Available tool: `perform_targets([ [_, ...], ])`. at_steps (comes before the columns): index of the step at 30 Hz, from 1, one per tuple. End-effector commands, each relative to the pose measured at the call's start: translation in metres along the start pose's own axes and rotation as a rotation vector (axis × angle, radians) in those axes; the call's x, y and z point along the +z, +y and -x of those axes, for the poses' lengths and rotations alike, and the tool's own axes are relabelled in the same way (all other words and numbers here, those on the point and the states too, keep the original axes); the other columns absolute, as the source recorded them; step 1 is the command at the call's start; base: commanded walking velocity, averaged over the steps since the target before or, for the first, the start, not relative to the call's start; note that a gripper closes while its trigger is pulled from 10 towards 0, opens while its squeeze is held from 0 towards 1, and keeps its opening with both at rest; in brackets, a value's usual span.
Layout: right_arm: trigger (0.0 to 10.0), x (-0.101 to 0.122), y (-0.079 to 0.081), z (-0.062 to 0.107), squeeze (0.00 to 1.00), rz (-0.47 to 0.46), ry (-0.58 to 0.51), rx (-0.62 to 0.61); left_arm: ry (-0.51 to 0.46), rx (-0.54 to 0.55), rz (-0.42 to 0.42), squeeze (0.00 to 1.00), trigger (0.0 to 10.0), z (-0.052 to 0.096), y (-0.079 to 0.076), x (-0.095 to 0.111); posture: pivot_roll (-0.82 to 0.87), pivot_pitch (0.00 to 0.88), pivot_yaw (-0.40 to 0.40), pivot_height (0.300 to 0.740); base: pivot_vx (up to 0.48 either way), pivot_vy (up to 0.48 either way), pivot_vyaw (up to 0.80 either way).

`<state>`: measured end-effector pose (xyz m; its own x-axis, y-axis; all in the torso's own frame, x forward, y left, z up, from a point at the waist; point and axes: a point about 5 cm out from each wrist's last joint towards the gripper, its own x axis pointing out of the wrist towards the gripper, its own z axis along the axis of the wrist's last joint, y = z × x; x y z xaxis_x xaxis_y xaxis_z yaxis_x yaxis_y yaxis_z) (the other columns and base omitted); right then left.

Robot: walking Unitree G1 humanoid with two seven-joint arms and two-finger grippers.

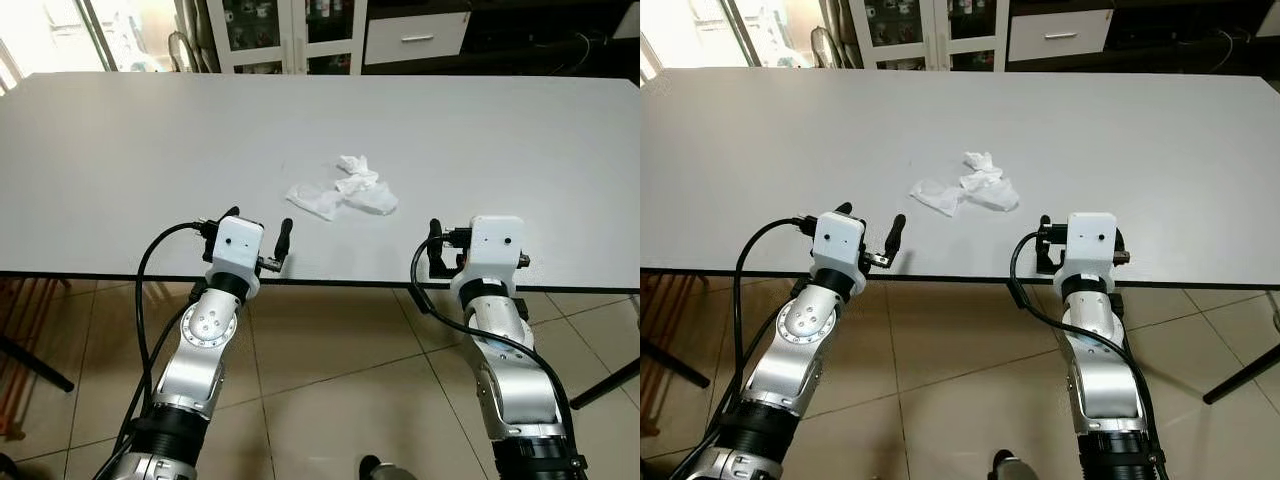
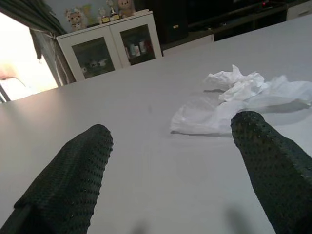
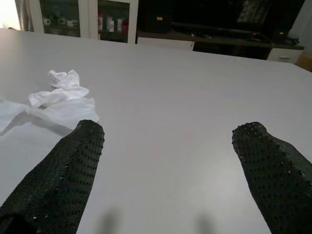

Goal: Picking trash to rubbish bin

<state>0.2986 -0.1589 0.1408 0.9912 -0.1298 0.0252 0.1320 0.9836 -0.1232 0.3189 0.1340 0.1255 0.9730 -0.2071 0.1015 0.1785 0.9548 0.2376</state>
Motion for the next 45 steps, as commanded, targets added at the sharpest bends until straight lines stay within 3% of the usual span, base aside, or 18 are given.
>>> perform_targets([
  [1, 10.0, 0.002, 0.0, -0.001, 0.0, -0.004, 0.002, 0.001, 0.0, -0.007, -0.01, 0.0, 10.0, 0.002, 0.001, 0.001, -0.04, 0.091, 0.042, 0.74, 0.341, 0.0, 0.0],
  [21, 10.0, 0.002, 0.004, 0.001, 0.0, 0.004, -0.01, 0.013, -0.007, -0.021, 0.001, 0.0, 10.0, 0.004, 0.003, 0.002, -0.04, 0.098, 0.055, 0.74, 0.348, 0.0, 0.0],
  [30, 10.0, 0.0, 0.02, 0.002, 0.0, -0.008, 0.016, 0.107, 0.013, -0.006, -0.011, 0.0, 10.0, 0.006, 0.005, 0.0, -0.02, 0.112, 0.049, 0.74, 0.0, 0.0, 0.0],
  [45, 10.0, -0.005, 0.028, -0.009, 0.0, -0.063, 0.094, 0.164, 0.031, 0.009, -0.025, 0.0, 10.0, 0.017, 0.011, 0.0, 0.02, 0.168, 0.049, 0.74, 0.0, 0.0, 0.0],
])
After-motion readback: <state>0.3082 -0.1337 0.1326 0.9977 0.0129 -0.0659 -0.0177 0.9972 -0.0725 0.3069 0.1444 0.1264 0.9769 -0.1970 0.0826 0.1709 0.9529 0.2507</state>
